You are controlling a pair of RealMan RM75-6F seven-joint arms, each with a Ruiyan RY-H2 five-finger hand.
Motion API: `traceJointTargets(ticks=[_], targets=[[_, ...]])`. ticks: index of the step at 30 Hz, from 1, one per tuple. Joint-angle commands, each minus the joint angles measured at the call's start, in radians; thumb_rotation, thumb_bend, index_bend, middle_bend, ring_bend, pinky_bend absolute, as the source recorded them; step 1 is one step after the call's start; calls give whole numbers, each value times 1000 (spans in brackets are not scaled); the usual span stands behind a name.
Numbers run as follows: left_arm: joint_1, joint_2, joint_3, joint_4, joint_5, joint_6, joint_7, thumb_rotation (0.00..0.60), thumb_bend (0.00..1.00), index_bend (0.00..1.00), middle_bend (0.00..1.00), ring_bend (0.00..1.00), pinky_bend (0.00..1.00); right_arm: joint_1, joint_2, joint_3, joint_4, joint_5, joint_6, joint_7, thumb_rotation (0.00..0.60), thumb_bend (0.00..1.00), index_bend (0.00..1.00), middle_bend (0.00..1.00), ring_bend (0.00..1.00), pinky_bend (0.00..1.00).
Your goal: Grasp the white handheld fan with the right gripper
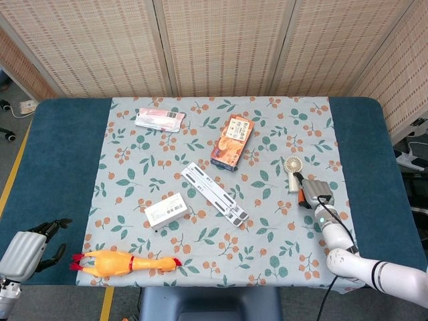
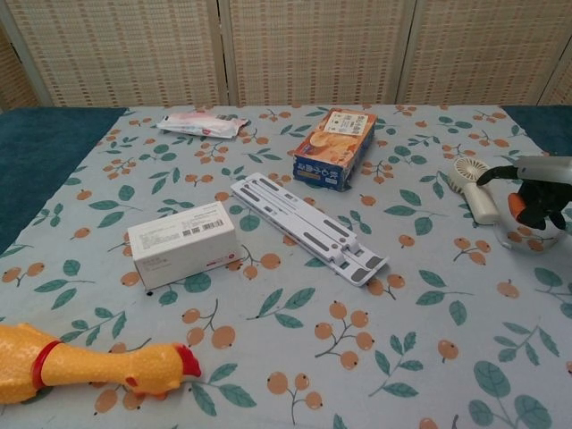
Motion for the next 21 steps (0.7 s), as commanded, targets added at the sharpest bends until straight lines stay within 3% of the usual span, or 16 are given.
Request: traceJointTargets(ticks=[1,21], targets=[[0,1,1,2,0,0,-2,600,426,242,336,377,592,1,-1,-3,3,2,-1,2,600,820,85,765,614,644],[1,1,-1,4,-5,-1,-7,600,426,249,339,387,592,-15,-28,-10,100,1,-57,67,600,820,85,765,614,644]])
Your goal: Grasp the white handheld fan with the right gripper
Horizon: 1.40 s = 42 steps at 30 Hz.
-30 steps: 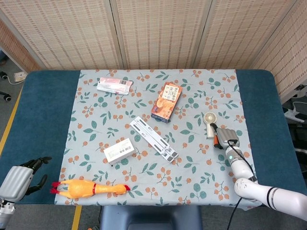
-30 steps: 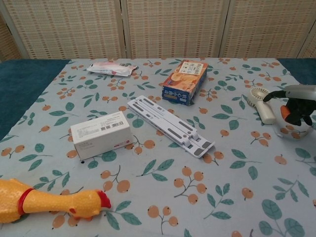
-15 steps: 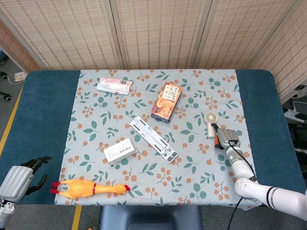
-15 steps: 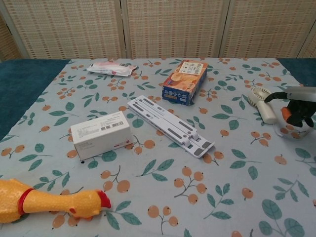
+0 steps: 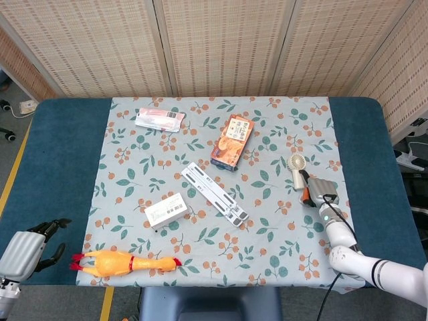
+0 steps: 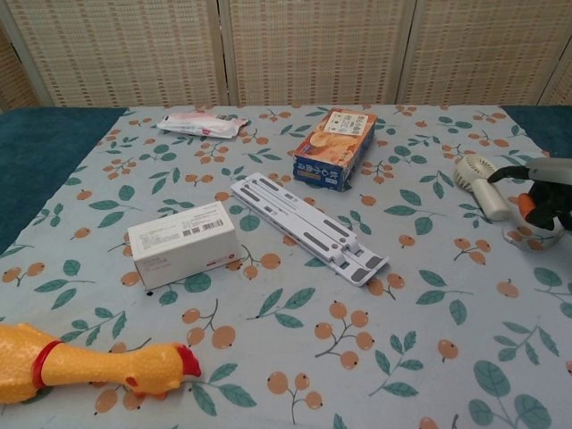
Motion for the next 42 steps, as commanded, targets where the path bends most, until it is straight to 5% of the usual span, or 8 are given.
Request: traceJointTargets(ticks=[1,14,27,36,39,42], targets=[[0,0,0,0,-1,-1,-1,600,426,249,339,387,592,-5,-6,1,20,-2,-17,17,600,821,85,765,614,644],[-2,0,1,1,-1,-5,-3,600,427,251,342,388,593,-20,-10,11,46,-40,-36,67,600,821,85,765,614,644],[-4,1,3,0,4,-8,-6,600,426,251,342,388,593,-71,62,17,-97,-192,56,118,600,820,85,765,614,644],[-7,0,4,3,3,-14,-9,600,427,251,343,389,593,-179,120,-32,-250,-404,313,86,600,819,85,765,606,640],[-6,0,4,0,5,-12,-6,600,427,251,344,389,593,-256,109,-69,-261,-537,465,98,600,808,85,762,553,624],[-5,-1,4,-1,5,-9,-1,600,427,251,344,389,592,-329,93,-110,-235,-657,581,133,600,689,87,658,441,592]])
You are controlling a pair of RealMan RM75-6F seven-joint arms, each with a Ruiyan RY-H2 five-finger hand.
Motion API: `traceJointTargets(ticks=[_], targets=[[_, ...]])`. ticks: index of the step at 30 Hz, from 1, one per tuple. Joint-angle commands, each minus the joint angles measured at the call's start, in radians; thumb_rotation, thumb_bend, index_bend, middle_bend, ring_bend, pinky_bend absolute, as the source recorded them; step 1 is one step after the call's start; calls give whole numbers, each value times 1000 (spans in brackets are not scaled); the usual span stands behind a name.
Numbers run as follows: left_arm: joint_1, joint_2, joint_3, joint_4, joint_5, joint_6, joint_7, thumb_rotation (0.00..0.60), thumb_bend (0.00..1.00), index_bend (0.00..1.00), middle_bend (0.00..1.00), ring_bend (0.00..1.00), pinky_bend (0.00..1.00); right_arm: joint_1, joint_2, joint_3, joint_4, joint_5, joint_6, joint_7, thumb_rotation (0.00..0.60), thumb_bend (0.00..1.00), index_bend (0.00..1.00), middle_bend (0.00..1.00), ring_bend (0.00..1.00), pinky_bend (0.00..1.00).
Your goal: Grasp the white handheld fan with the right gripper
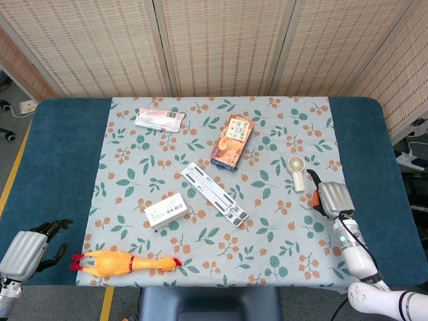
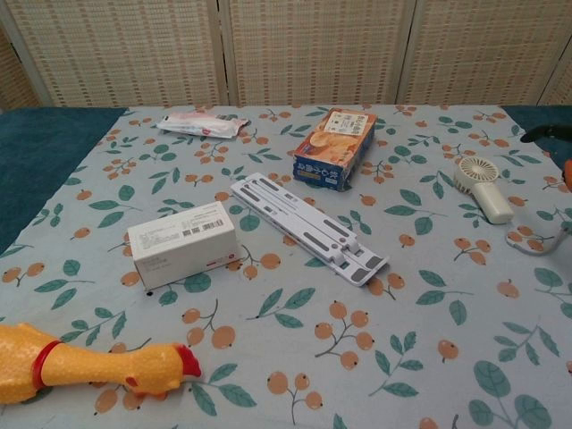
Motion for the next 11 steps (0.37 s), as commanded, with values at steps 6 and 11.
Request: traceJointTargets(ticks=[6,11], targets=[[-1,-6,-4,0,-7,-4,14,600,427,251,344,389,593,-241,-47,-134,126,-343,326,114,600,391,87,370,158,381],[-4,-12,-4,2,-10,-13,29,600,426,251,344,389,593,-296,-68,-129,198,-396,380,144,600,271,89,224,6,247]])
